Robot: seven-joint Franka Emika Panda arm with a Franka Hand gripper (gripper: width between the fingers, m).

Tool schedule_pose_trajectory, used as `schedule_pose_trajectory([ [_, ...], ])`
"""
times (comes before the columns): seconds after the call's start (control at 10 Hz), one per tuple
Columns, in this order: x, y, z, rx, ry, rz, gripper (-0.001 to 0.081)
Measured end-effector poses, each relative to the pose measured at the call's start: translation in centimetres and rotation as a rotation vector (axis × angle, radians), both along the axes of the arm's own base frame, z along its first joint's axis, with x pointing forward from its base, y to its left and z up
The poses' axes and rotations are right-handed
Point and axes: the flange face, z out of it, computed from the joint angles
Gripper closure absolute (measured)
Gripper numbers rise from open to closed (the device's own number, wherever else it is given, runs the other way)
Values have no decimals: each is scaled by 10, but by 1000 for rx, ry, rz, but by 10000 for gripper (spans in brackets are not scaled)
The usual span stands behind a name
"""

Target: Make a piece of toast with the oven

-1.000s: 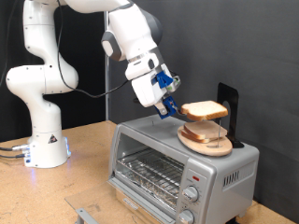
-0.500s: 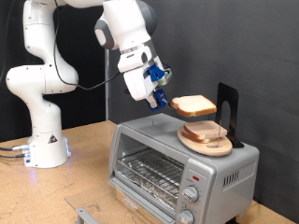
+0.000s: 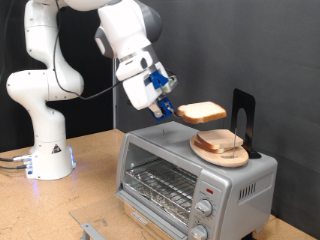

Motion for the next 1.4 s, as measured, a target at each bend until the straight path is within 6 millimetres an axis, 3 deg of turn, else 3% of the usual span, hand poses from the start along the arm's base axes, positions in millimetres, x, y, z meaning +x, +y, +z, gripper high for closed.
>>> schedule_pose_trajectory([
  [0.3, -27, -32, 1, 0, -18, -43, 406],
  [0.7, -46, -62, -7, 55, 65, -52, 406],
  [1.0, -45, -65, -10, 43, 22, -62, 406],
  [1.4, -58, -105, -30, 75, 47, -128, 406],
])
